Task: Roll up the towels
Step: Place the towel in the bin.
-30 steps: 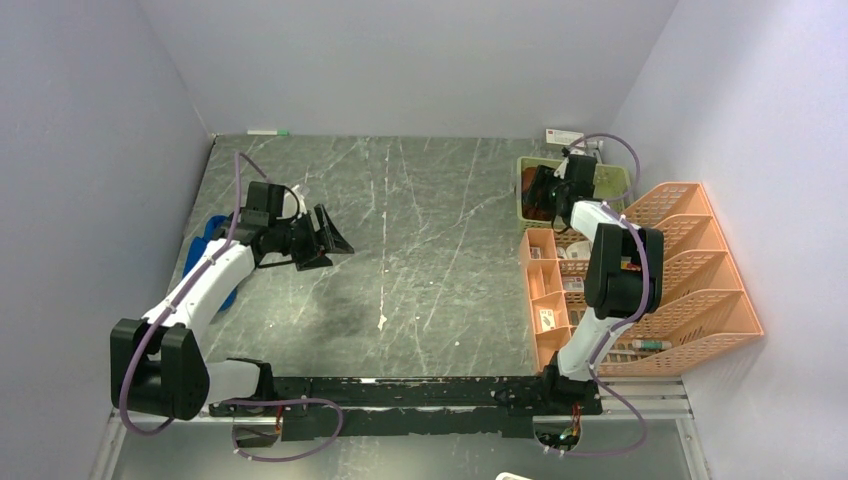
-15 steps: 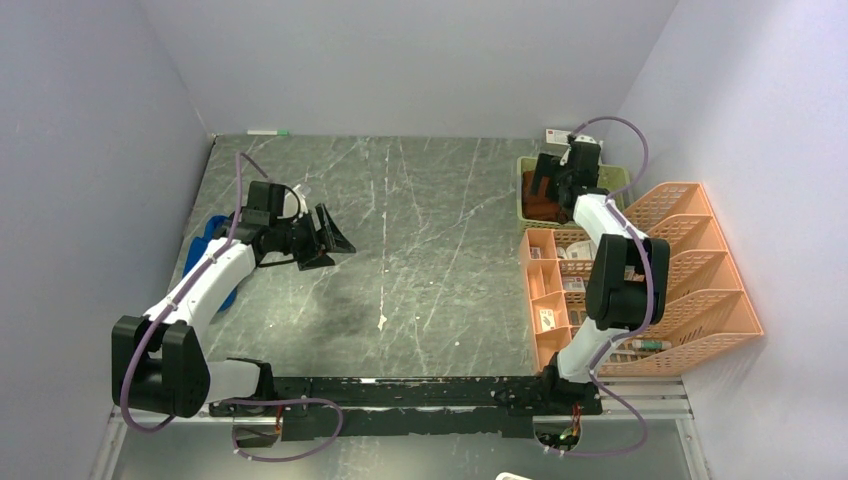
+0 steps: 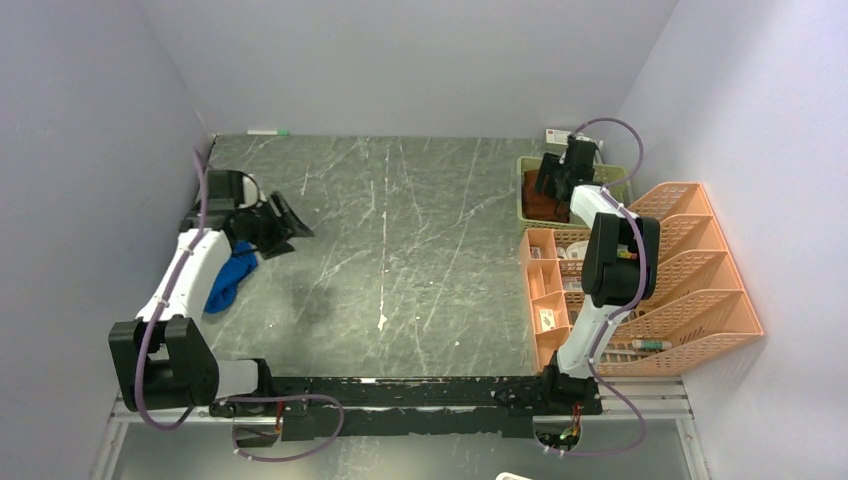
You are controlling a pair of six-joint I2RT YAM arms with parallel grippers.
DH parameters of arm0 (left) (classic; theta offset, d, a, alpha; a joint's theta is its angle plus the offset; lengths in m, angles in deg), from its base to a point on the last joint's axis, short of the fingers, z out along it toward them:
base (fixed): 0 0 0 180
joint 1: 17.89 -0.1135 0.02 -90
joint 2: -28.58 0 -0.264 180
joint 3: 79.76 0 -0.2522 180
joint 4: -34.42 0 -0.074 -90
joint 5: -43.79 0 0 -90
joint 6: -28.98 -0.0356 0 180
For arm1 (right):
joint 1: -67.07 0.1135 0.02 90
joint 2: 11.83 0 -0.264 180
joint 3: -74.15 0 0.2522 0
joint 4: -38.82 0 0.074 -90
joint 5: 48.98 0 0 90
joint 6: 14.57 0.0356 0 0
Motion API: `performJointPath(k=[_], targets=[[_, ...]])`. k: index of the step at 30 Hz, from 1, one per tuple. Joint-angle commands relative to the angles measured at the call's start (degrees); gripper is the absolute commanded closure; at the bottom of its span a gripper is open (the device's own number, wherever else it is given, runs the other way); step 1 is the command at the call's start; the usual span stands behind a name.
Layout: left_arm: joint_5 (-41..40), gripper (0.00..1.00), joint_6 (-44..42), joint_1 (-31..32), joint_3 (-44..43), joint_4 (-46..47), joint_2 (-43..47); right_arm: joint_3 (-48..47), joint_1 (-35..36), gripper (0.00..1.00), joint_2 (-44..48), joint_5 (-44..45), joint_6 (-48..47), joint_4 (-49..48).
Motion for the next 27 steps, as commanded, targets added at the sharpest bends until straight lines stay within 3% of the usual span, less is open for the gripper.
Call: performJointPath(k=[1, 6, 11, 14, 19, 21, 23, 26, 27], targets=[[-14.14, 0.28, -1.02, -10.06, -5.08, -5.89, -1.86, -0.54, -0.46, 0.34, -1.87, -3.97, 1.78, -0.13], [-26.56, 0.2, 4.19, -17.89, -7.19, -6.26, 0.55, -0.53, 1.83, 0.34, -2.47, -8.8, 1.96, -0.24], [-35.66, 0.16, 6.32, -20.49, -5.16, -5.78, 2.05, -2.01, 3.41, 0.16, 3.45, -5.69, 0.84, 0.43], [-42.11, 0.12, 8.19, -21.31, -2.89, -5.76, 0.7, -0.8, 3.6, 0.12, 8.62, -6.5, 2.95, -2.31], [-44.24, 0.12, 12.39, -22.56, 2.01, -1.73, -6.43, -0.8, 7.43, 0.1, 15.12, -4.93, 3.08, -2.45], [-40.5, 0.25, 12.12, -23.06, 3.0, 1.0, -9.64, -0.36, 9.25, 0.09, 17.41, -3.88, 2.13, -1.59], [-37.31, 0.47, 11.44, -23.11, 5.11, 5.97, -11.49, 0.16, 10.68, 0.09, 19.44, -3.33, 1.22, -0.39], [-28.97, 0.89, 8.89, -22.92, 6.54, 12.17, -12.84, 2.2, 12.1, 0.09, 22.63, -3.81, 0.76, 0.81], [-26.52, 0.93, 8.53, -22.26, 6.91, 13.52, -12.24, 3.12, 12.37, 0.09, 23.83, -3.94, 0.52, 0.98]])
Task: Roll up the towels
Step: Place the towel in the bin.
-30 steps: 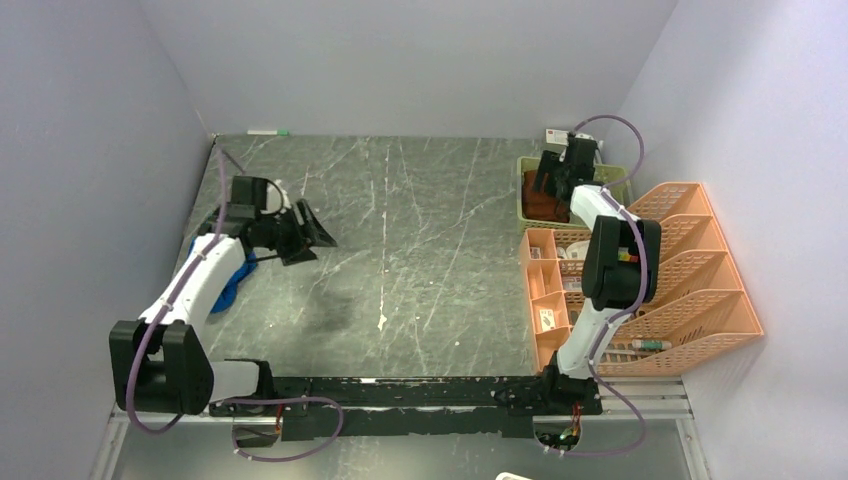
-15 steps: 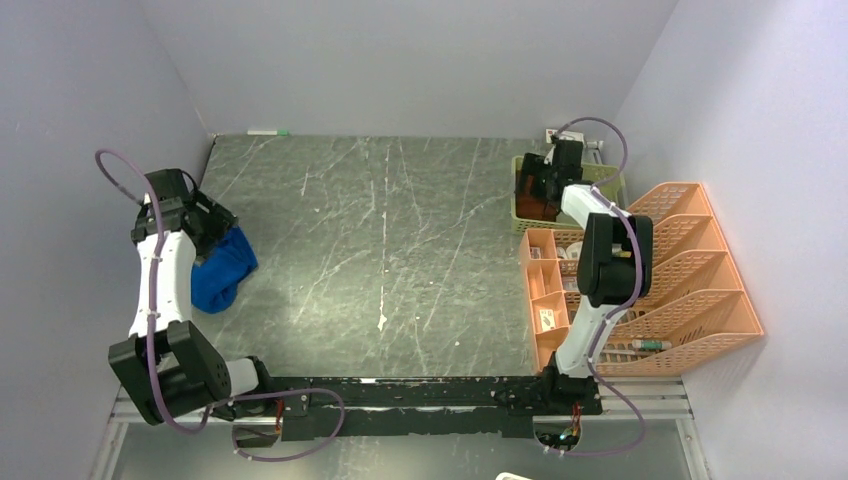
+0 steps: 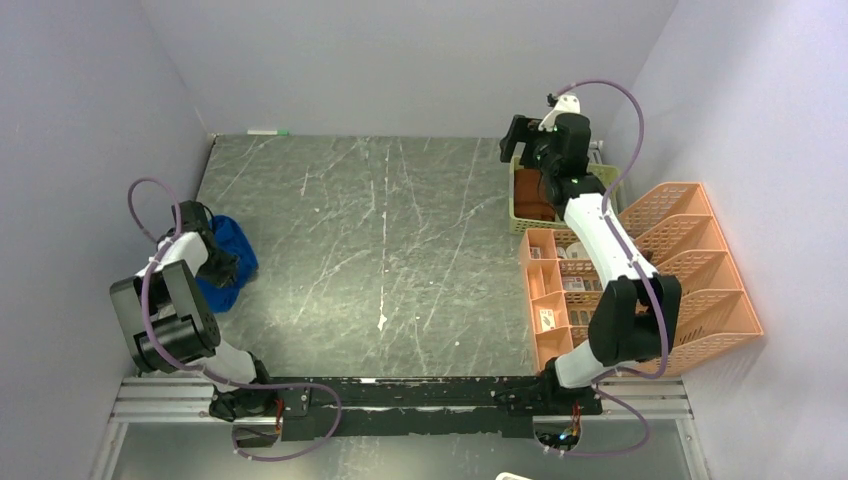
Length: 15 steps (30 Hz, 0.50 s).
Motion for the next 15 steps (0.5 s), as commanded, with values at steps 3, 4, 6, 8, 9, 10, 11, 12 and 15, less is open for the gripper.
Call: performJointPath(k=[3, 4, 6, 8, 9, 10, 11, 12, 15], targets=[[9.39, 0.93, -3.39, 8.63, -2.37, 10.91, 4.31, 5.36, 1.42, 0.08, 6.56, 0.83, -1.54, 2.41], [5.97, 0.93, -4.0, 13.36, -5.76, 9.07, 4.63, 5.78, 1.44, 0.08, 7.26, 0.9, -1.42, 2.58], [1.59, 0.93, -5.91, 22.9, -15.05, 2.71, 2.48, 5.86, 1.84, 0.08, 8.29, 1.11, -1.39, 2.86], [2.83, 0.93, -8.32, 30.5, -24.34, -1.98, -0.64, 4.84, 2.49, 0.08, 8.53, 1.93, -1.83, 3.92], [3.75, 0.93, -9.64, 34.31, -28.34, -3.76, -1.4, 4.22, 2.78, 0.08, 8.69, 2.28, -2.1, 4.72], [4.14, 0.93, -10.66, 37.74, -31.96, -5.38, -1.78, 4.2, 3.03, 0.08, 8.89, 2.62, -2.31, 5.0], [4.05, 0.93, -11.4, 40.17, -35.17, -7.08, -2.05, 4.39, 3.11, 0.08, 9.29, 2.9, -2.5, 5.07], [3.92, 0.93, -11.81, 41.54, -37.49, -8.8, -2.05, 4.78, 3.19, 0.08, 9.63, 3.13, -2.6, 5.08], [-0.28, 0.93, -12.6, 41.18, -39.7, -12.87, 0.2, 6.06, 3.13, 0.07, 10.27, 3.32, -2.97, 4.7]])
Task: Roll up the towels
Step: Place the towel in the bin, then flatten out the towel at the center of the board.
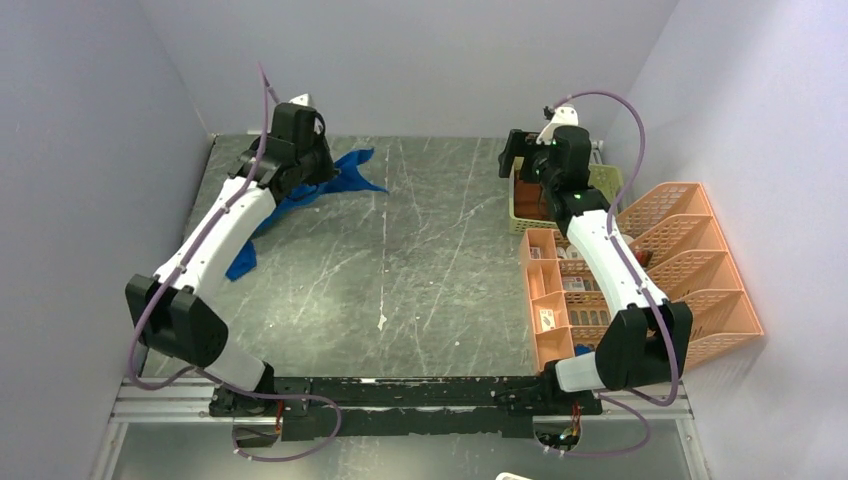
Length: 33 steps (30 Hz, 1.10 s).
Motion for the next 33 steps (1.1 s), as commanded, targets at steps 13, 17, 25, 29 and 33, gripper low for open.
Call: performJointPath(k=[13, 17, 25, 29, 33], targets=[[0.0, 0.0, -9.05, -9.28, 16.22, -8.68, 7.46, 1.27, 18.15, 0.0, -6.76, 4.86, -7.25, -4.37], [4.23, 0.01, -10.94, -10.53, 17.43, -9.53, 9.51, 1.6, 25.47, 0.0, -10.96, 6.39, -7.1, -9.55], [1.52, 0.28, -6.13, 5.38, 30.27, -6.72, 11.68, 7.54, 28.47, 0.02, -11.04, 6.58, -4.6, -14.96], [-1.72, 0.32, -3.43, 8.37, 33.64, -3.89, 10.12, 10.71, 28.46, 0.03, -9.06, 6.65, -4.2, -15.82], [-7.4, 0.32, -1.79, 9.92, 31.96, -2.18, 7.41, 14.53, 28.44, 0.03, -7.74, 5.96, -3.86, -15.75]])
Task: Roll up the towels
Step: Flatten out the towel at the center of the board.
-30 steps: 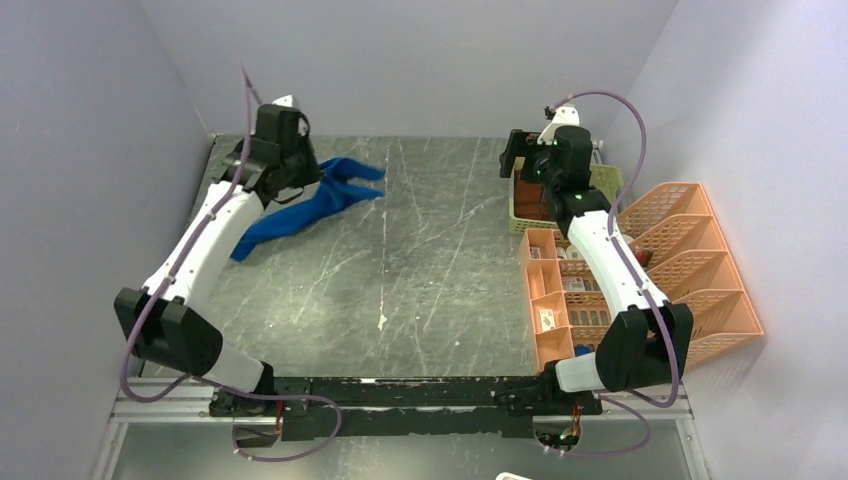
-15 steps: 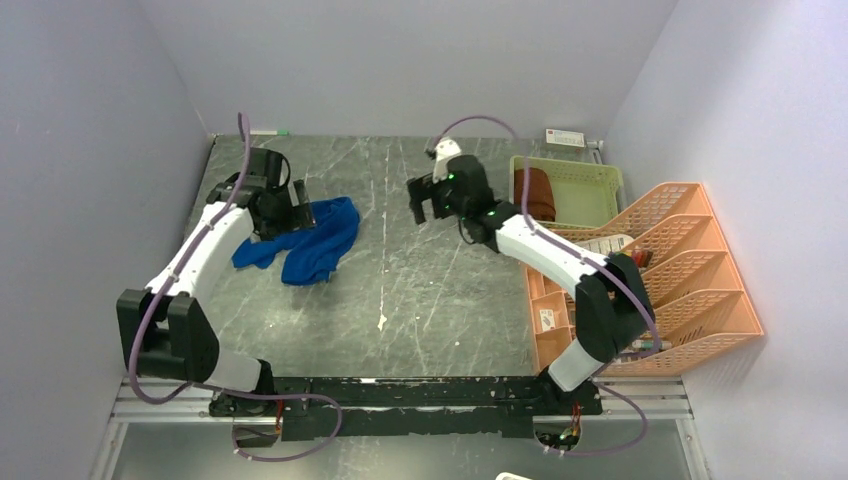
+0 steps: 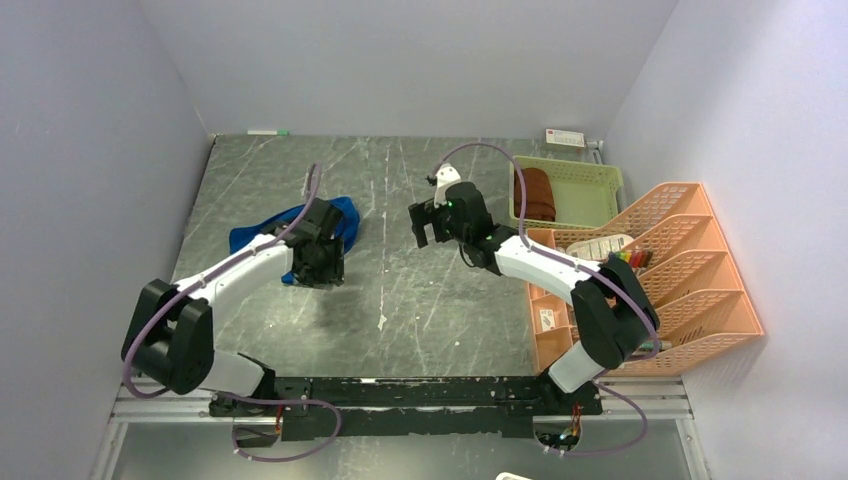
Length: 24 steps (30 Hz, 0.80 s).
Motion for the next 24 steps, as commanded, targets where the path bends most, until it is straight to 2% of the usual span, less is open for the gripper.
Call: performJointPath(k=[1, 6, 15, 24], targets=[[-8.67, 0.32, 3.21, 1.83, -2.84, 4.62, -2.48, 2.82, 0.19, 0.03, 2.65, 0.24, 0.81, -2.15], [-13.7, 0.32, 2.53, 3.49, -6.94, 6.01, -6.8, 4.98, 0.12, 0.03, 2.79, -0.34, 1.06, -2.09], [-23.39, 0.35, 0.96, 4.31, -13.6, 2.0, -17.32, 6.53, -0.31, 0.03, 3.29, -0.49, 0.25, -1.82], [-22.93, 0.39, -0.93, 4.31, -13.75, 3.11, -21.63, 6.75, -1.02, 0.04, 3.26, -1.55, 0.32, -2.88]])
